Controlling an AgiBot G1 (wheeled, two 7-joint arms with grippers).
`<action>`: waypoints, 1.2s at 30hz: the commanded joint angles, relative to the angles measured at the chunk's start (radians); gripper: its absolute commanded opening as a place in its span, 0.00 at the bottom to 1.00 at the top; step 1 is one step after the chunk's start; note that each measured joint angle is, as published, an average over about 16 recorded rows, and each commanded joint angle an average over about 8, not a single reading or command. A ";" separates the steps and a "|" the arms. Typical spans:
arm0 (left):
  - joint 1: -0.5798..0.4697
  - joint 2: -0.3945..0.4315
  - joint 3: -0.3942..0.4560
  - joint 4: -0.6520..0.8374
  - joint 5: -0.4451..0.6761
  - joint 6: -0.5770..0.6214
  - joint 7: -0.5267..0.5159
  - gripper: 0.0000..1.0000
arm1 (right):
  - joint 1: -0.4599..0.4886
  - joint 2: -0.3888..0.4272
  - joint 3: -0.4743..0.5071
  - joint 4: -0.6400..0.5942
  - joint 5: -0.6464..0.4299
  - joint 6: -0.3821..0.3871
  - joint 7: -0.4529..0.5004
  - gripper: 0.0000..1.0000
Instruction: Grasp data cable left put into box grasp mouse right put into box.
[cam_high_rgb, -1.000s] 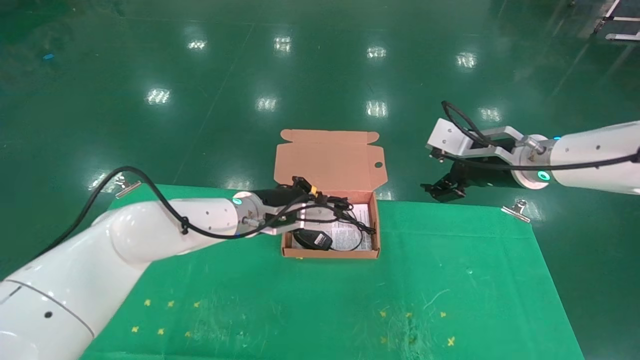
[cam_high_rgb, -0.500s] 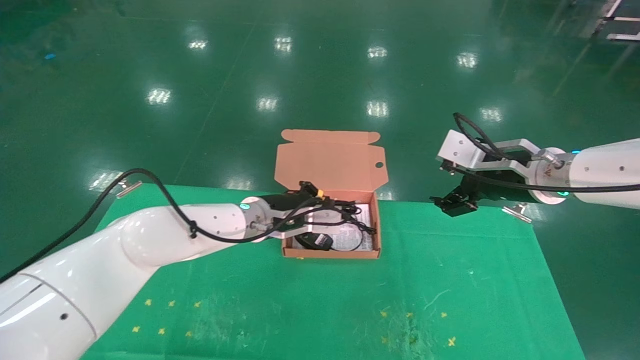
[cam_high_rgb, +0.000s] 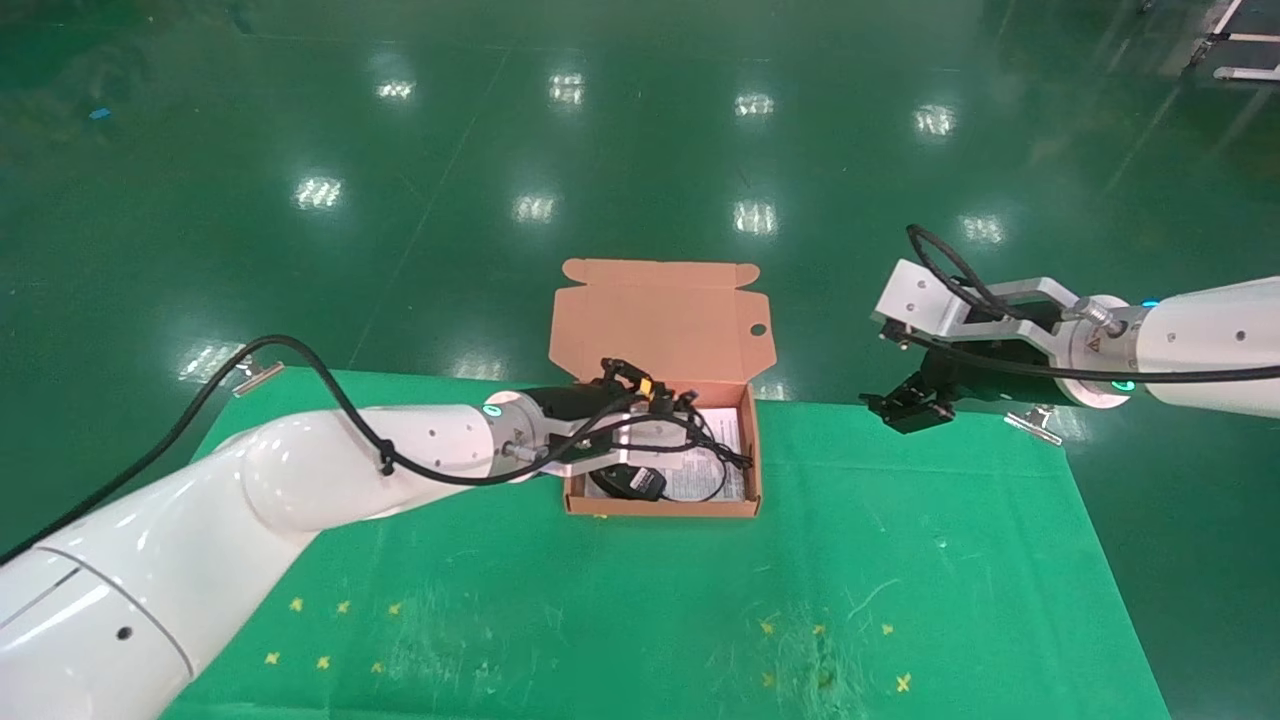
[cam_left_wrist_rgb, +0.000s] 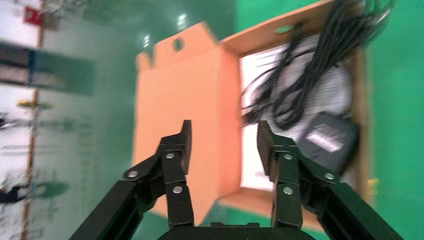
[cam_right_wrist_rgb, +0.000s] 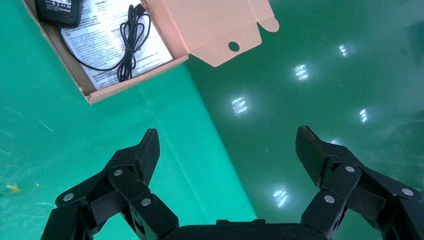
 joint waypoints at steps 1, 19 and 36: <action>-0.006 -0.004 0.003 -0.001 0.005 -0.013 -0.016 1.00 | 0.002 -0.001 0.002 0.001 0.001 0.002 0.002 1.00; -0.170 -0.019 -0.006 0.060 0.078 -0.118 -0.136 1.00 | 0.112 -0.020 0.024 0.030 -0.027 0.008 -0.058 1.00; -0.069 -0.149 -0.144 -0.055 -0.095 0.088 -0.206 1.00 | -0.025 0.029 0.166 0.070 0.189 -0.122 -0.134 1.00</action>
